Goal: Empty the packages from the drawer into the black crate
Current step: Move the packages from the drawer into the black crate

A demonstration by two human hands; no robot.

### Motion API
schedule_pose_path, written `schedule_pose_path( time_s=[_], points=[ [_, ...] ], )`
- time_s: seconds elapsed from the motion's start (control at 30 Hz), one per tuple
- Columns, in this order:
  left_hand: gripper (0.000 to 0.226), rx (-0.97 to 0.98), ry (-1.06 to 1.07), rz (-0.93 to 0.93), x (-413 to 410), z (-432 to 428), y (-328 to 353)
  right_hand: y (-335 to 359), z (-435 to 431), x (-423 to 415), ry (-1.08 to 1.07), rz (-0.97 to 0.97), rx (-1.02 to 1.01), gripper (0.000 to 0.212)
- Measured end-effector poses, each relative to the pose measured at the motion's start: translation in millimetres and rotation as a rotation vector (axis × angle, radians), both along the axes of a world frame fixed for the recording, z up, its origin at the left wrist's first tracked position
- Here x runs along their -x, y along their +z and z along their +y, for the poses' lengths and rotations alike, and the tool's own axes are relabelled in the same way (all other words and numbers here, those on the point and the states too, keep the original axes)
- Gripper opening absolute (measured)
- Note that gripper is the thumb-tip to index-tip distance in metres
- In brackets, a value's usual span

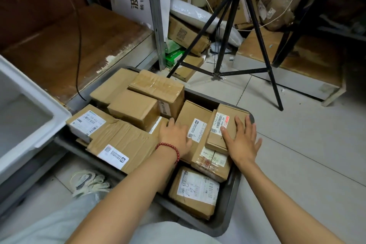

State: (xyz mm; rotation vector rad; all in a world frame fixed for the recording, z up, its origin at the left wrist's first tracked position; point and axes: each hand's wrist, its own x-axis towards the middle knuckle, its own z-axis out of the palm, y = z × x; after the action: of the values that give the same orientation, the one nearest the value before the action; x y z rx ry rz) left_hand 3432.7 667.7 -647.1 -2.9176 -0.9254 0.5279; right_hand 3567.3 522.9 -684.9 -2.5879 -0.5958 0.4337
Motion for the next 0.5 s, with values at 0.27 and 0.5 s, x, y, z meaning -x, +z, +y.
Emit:
schedule_pose_path(
  time_s=[0.27,0.5],
  points=[
    [0.046,-0.128,0.105,-0.228,25.7,17.1,29.2,43.3,57.0,23.4,0.545,-0.252,0.007,0.055],
    [0.043,-0.214,0.104,-0.360,46.0,36.8,49.2,16.7,123.6,28.4,0.701,-0.101,0.355,0.087]
  ],
)
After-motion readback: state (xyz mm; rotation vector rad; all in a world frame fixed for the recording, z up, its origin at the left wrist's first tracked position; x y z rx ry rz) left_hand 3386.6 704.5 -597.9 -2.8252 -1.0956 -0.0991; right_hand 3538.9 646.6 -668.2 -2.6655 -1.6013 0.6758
